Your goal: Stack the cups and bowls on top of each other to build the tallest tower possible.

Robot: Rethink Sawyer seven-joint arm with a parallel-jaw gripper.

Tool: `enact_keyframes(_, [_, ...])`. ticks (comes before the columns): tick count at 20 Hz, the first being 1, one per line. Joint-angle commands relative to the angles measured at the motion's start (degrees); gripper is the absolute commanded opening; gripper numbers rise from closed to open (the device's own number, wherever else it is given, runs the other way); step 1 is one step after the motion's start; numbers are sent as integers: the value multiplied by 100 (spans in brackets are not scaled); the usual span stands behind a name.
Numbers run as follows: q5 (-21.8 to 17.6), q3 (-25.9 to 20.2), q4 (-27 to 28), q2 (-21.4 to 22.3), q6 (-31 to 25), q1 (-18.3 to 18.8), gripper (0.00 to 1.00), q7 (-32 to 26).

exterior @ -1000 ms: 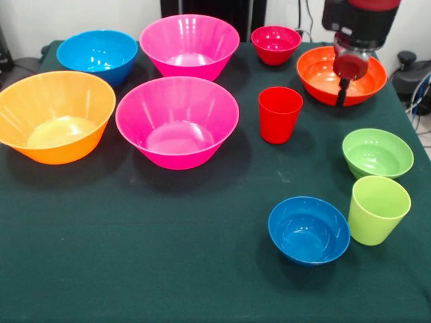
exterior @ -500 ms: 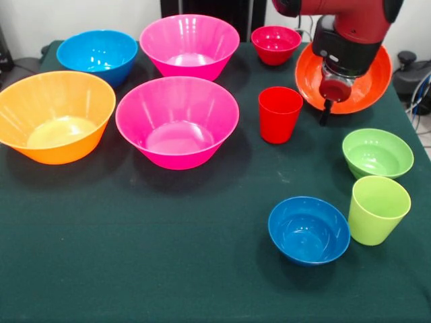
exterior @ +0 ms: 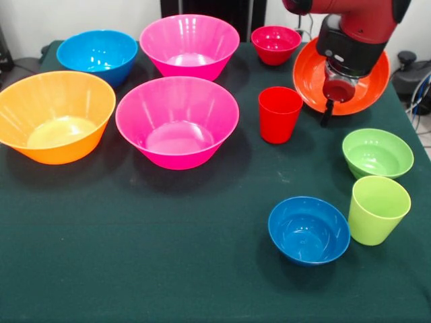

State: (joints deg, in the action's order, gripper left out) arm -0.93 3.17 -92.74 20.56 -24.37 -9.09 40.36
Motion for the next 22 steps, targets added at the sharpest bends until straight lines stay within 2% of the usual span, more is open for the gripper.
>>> enact_keyframes(1, [5, -175, 563, -467, -126, -48, 100, 1261])
enact_keyframes(8, [127, -240, 580, -556, -453, -46, 100, 1308])
enact_keyframes(14, [147, -173, 748, -641, -1092, -144, 100, 1317])
enact_keyframes(15, [152, -188, 751, -647, -1158, -139, 0, 1331])
enact_keyframes(22, [270, -283, 797, -725, -1760, -99, 0, 1317])
